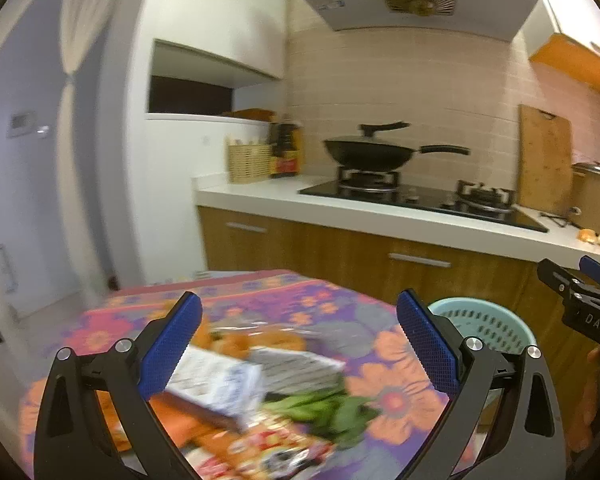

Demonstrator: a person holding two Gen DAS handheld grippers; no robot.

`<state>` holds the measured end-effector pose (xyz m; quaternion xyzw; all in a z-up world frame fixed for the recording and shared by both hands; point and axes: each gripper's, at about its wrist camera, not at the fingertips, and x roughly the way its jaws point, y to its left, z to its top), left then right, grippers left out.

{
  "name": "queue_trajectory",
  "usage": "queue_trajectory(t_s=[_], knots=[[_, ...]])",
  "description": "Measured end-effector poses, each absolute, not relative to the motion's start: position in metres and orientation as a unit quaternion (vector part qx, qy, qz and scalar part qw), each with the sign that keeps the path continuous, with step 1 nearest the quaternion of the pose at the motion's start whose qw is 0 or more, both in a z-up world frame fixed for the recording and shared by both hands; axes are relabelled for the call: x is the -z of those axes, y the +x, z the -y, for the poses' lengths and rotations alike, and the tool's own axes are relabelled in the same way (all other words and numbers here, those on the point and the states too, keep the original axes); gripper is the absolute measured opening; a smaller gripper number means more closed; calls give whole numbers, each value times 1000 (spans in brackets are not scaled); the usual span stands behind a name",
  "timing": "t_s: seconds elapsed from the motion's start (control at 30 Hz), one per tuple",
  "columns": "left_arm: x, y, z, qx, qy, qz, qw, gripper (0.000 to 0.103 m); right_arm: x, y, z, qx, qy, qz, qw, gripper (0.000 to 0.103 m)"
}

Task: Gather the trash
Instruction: 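Grasp the white paper cup with the left tool while the right tool grasps the green vegetable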

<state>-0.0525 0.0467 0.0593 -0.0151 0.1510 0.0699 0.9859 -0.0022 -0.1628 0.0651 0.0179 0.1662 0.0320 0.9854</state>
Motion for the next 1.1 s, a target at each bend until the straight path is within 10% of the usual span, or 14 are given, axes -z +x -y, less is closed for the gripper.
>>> queue_trajectory(t_s=[1.1], knots=[[48, -111, -167, -131, -187, -339, 913, 89, 4, 26, 27, -326, -82, -283, 898, 80]])
